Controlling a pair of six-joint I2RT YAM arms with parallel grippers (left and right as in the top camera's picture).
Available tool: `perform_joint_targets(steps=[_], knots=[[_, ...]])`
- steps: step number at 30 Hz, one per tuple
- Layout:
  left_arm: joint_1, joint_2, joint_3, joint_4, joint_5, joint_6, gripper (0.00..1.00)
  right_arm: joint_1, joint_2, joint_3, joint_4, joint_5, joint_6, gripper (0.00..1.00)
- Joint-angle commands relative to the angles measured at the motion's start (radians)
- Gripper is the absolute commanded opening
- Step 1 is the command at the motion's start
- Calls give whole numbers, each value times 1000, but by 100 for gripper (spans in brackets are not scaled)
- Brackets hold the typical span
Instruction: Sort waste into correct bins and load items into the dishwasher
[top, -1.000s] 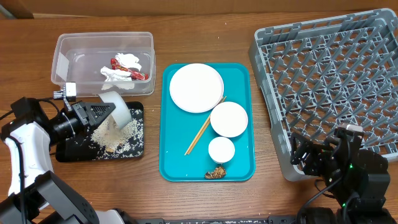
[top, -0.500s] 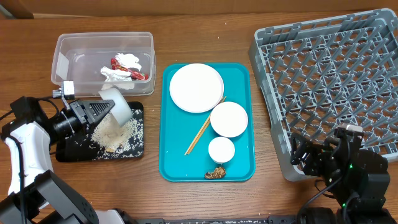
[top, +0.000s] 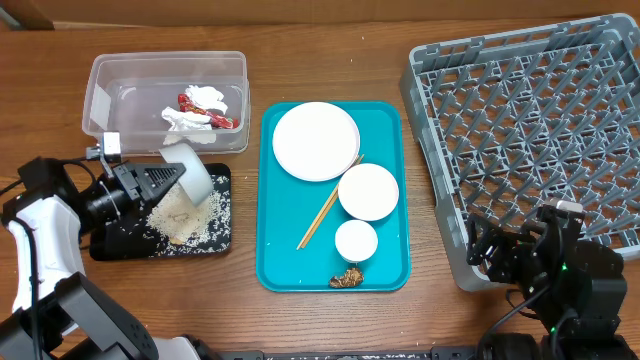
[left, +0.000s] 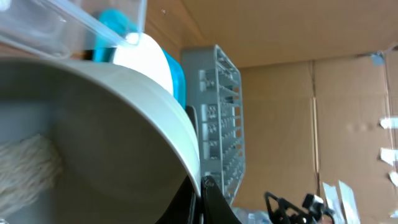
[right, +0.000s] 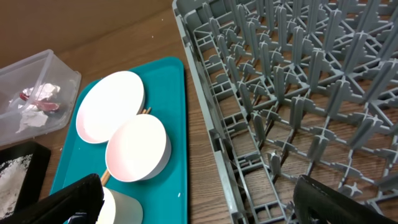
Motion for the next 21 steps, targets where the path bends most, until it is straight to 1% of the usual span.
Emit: perform_joint_targets(steps=[1, 2, 3, 4, 5, 7, 9, 12, 21], knots=[[6, 6, -3, 17, 89, 130, 4, 4, -2, 25, 5, -1, 2, 100], [9, 8, -3, 38, 74, 71, 4, 4, -2, 25, 5, -2, 2, 100], [11, 8, -3, 45, 90, -1, 4, 4, -2, 25, 5, -2, 2, 100], [12, 8, -3, 44, 142, -28, 4, 4, -2, 26, 5, -2, 2, 100], [12, 8, -3, 42, 229, -14, 4, 4, -2, 26, 3, -2, 2, 100], [12, 8, -3, 46, 282, -19, 4, 4, -2, 25, 2, -2, 2, 100], [12, 8, -3, 58, 256, -25, 4, 4, -2, 25, 2, -2, 2, 100], [12, 8, -3, 46, 283, -31, 4, 4, -2, 26, 2, -2, 2, 100], [12, 8, -3, 53, 258, -30, 4, 4, -2, 25, 2, -2, 2, 100]])
